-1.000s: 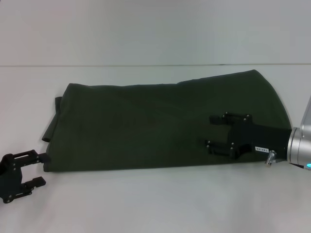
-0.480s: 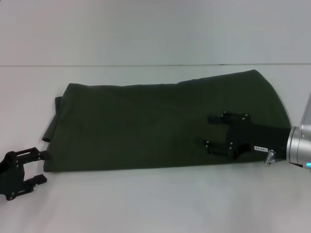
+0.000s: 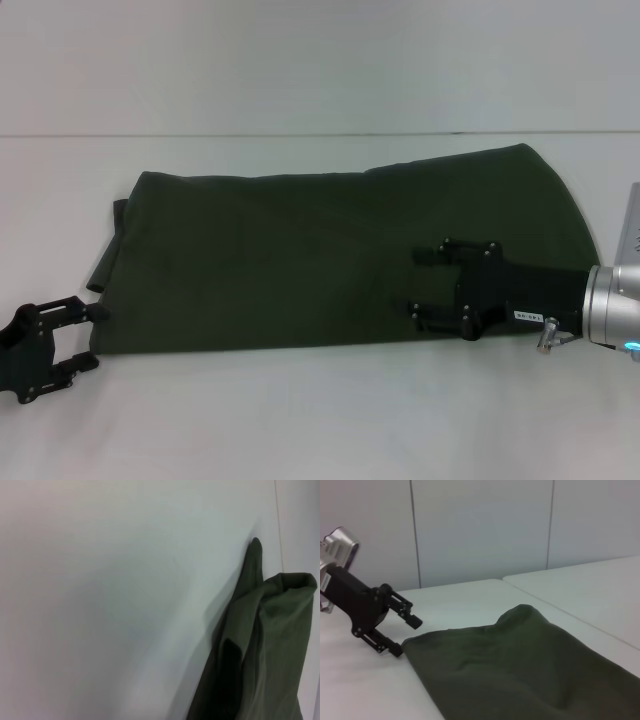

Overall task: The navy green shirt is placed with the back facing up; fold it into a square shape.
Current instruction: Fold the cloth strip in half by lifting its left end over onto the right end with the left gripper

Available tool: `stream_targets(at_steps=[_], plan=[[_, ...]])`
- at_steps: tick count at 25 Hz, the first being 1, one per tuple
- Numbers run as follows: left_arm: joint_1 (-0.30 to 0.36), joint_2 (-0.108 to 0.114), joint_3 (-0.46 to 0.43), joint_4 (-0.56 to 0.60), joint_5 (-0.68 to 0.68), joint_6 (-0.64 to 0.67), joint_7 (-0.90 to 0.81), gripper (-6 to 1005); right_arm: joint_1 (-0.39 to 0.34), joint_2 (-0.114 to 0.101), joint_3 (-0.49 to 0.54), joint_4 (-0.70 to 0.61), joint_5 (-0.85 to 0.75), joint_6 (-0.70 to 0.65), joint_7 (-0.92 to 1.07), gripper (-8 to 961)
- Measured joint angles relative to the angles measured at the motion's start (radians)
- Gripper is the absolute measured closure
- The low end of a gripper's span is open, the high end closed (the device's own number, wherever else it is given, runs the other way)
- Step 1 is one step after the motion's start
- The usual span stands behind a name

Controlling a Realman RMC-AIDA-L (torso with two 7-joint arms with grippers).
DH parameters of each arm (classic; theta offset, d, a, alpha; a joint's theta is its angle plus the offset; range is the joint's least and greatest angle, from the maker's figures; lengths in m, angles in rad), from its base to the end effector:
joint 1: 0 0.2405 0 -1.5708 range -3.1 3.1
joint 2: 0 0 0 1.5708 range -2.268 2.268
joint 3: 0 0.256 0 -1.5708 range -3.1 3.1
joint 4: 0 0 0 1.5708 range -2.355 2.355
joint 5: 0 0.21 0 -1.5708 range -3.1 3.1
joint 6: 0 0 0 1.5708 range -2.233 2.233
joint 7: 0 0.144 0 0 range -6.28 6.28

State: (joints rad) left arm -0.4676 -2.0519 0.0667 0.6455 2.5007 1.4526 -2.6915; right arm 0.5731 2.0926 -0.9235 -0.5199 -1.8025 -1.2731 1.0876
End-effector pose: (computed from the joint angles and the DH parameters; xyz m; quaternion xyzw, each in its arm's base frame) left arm -0.3770 0.2893 0.0410 -0.4431 -0.8388 -0.2901 0.1260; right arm 0.2512 0.3512 -0.0455 -0.9547 0.1127 0.2014 0.1880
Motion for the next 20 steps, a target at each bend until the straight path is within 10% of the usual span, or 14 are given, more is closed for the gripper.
stream_targets(at_steps=[20], plan=[[-0.067, 0.016, 0.047, -0.063, 0.0, -0.098, 0.006, 349, 0.001, 0.001, -0.006, -0.008, 0.001, -0.001, 0.0, 187]])
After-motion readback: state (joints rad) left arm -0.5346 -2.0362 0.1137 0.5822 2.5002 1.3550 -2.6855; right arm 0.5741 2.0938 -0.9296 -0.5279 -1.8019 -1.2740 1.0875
